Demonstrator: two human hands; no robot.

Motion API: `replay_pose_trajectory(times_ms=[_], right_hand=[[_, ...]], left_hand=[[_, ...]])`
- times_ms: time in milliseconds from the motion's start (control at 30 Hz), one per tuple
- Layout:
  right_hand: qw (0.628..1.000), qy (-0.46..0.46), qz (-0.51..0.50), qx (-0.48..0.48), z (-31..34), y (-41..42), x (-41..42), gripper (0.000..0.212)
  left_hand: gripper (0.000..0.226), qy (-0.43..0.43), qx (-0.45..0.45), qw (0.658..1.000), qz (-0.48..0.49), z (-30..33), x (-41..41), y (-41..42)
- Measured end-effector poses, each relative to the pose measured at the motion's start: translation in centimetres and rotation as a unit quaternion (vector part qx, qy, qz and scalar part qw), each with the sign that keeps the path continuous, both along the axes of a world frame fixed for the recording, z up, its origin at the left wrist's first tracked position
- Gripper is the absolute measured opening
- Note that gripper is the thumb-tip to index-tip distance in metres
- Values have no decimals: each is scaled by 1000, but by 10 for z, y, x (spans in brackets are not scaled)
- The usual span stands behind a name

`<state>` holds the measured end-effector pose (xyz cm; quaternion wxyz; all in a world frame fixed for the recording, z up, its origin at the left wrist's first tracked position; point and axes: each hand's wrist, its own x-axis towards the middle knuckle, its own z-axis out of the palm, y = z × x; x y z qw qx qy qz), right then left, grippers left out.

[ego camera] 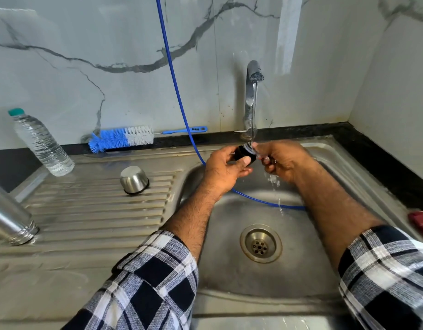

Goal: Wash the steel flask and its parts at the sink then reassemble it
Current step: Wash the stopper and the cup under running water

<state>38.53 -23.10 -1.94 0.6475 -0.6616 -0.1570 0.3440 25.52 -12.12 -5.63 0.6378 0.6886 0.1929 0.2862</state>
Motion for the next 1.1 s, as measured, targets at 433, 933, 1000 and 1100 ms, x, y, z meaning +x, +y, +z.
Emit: replay_pose_trajectory(times_ms=[433,933,1000,1100], right_hand=[[1000,8,4,12,1,-1,-1,28],[999,-15,-37,13,3,-1,-3,41],[998,-25,-54,13,1,1,-2,33],[1000,-10,-30,-2,0,2,-2,15]], left_hand=[[38,26,38,999,-8,3,0,4],[36,58,140,988,4,10,-3,2],[34,68,143,987,16,9,-3,1],[32,80,137,987,38,7,-2,2]])
